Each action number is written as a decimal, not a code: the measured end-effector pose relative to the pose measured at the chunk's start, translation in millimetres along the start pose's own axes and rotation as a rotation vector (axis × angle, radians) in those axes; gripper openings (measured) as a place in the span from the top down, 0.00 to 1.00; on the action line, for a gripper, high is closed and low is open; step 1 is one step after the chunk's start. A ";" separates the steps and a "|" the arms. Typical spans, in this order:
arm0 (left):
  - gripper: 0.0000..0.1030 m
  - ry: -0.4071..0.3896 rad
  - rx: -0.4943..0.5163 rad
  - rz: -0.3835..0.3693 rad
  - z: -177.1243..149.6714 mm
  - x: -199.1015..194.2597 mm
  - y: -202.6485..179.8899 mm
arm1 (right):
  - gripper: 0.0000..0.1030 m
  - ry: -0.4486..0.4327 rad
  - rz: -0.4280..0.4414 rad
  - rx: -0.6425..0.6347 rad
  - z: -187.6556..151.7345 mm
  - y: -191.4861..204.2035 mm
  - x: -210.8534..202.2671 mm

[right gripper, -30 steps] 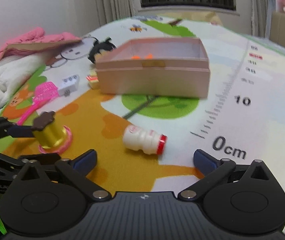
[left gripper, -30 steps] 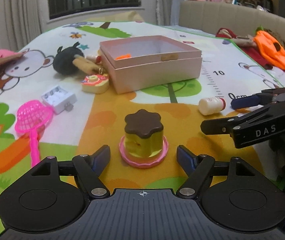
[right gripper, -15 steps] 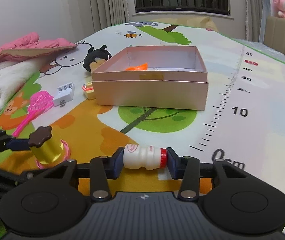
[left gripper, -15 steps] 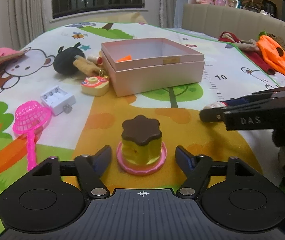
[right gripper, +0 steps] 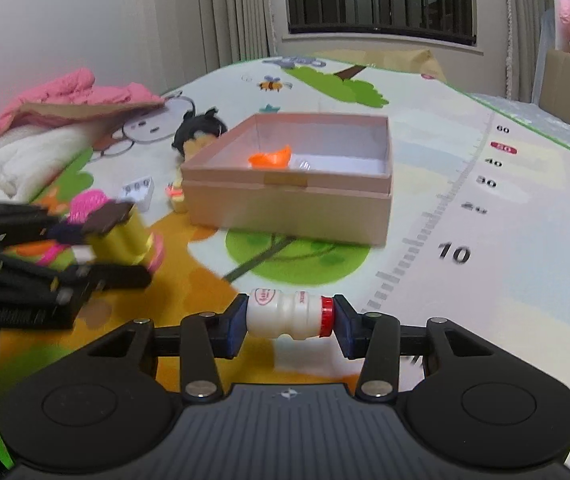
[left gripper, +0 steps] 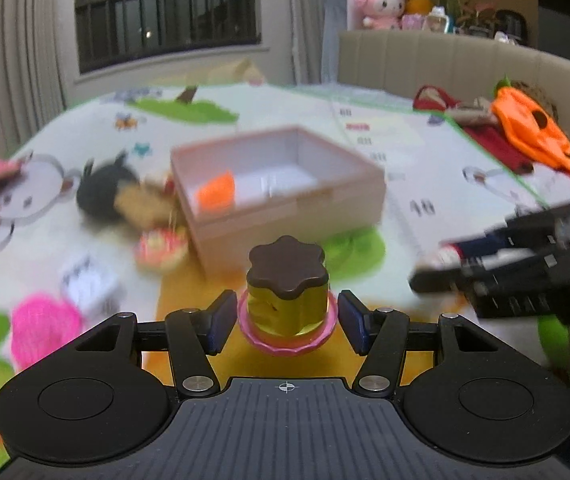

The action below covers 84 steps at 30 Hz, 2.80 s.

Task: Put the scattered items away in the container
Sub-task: 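Carry the cupcake and bottle over the pink box and open both tools, then reach the right tool down and close it on the black plush toy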

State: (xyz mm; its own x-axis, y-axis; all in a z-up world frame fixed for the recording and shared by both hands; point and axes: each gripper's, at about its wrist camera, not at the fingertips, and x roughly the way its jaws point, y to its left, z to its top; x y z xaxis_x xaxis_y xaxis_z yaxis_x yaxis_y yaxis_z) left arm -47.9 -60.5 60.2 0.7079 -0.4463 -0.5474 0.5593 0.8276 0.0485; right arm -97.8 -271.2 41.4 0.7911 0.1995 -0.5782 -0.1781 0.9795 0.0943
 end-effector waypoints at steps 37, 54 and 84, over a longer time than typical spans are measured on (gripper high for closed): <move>0.06 -0.022 -0.269 0.235 -46.8 -17.1 168.2 | 0.38 0.156 0.084 0.014 221.1 92.4 191.2; 0.02 -0.111 -0.316 0.113 -63.4 -46.0 171.8 | 0.18 0.458 0.101 0.024 244.0 137.7 343.8; 0.02 -0.109 -0.337 0.084 -78.2 -45.6 170.7 | 0.30 0.296 0.064 -0.136 215.1 184.9 263.5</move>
State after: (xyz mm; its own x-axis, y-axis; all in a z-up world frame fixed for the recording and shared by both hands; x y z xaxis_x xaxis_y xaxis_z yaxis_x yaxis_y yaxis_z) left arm -18.5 127.7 28.1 0.7975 -0.3904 -0.4600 0.3365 0.9206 -0.1980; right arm 203.6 -31.4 80.8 0.5745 0.2242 -0.7872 -0.3146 0.9484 0.0405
